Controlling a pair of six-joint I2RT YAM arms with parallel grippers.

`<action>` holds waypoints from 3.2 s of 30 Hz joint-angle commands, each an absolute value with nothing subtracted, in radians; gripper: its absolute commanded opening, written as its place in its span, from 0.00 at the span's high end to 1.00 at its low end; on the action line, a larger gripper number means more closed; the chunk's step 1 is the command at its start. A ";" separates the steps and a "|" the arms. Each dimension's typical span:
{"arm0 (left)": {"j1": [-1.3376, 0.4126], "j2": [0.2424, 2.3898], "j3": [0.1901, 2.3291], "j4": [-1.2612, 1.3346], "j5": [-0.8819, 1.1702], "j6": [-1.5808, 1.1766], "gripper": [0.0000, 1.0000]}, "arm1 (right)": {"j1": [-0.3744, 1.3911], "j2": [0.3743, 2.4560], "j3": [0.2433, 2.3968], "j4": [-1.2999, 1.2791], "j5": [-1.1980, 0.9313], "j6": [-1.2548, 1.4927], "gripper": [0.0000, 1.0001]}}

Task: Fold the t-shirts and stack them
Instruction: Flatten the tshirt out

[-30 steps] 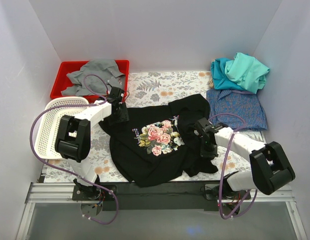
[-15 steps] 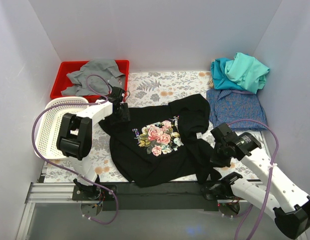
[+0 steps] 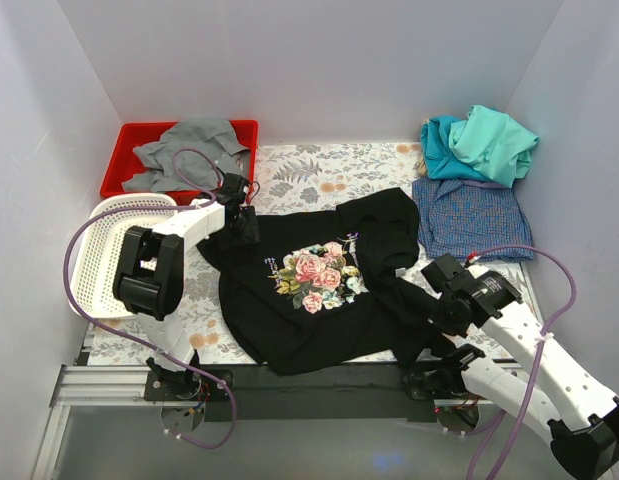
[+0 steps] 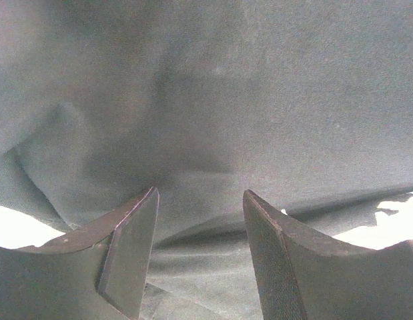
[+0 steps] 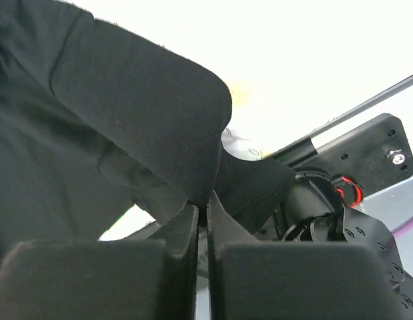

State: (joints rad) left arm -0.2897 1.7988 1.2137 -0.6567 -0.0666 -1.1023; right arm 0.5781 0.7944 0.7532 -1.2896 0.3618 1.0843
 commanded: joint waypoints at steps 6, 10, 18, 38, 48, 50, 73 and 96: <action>-0.287 1.764 1.247 -0.689 -0.143 -1.104 0.48 | 0.578 0.706 0.869 -1.279 0.630 1.126 0.16; -0.287 1.720 1.252 -0.669 -0.164 -1.117 0.48 | 0.578 0.736 0.942 -1.140 0.736 0.933 0.13; -0.287 1.707 1.324 -0.609 -0.086 -1.154 0.47 | 0.535 0.923 0.847 -0.461 0.698 0.525 0.09; -0.281 1.715 1.241 -0.591 -0.129 -1.224 0.47 | 0.150 1.756 1.253 -0.080 -0.155 0.322 0.17; -0.275 1.738 1.258 -0.617 -0.166 -1.213 0.47 | 0.127 1.948 1.407 -0.103 -0.175 0.279 0.25; -0.272 1.738 1.253 -0.618 -0.182 -1.213 0.47 | 0.120 1.983 1.436 -0.112 -0.179 0.269 0.25; -0.236 1.764 1.246 -0.617 -0.229 -1.212 0.45 | 0.104 2.135 1.566 -0.189 -0.209 0.241 0.67; -0.161 1.735 1.223 -0.560 -0.434 -1.279 0.43 | 0.101 1.749 1.439 -0.135 -0.219 0.213 0.99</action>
State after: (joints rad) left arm -0.1715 1.7576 1.2289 -0.5919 -0.3492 -1.2453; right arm 0.1051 1.7790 1.4551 -0.1539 -0.1940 0.2283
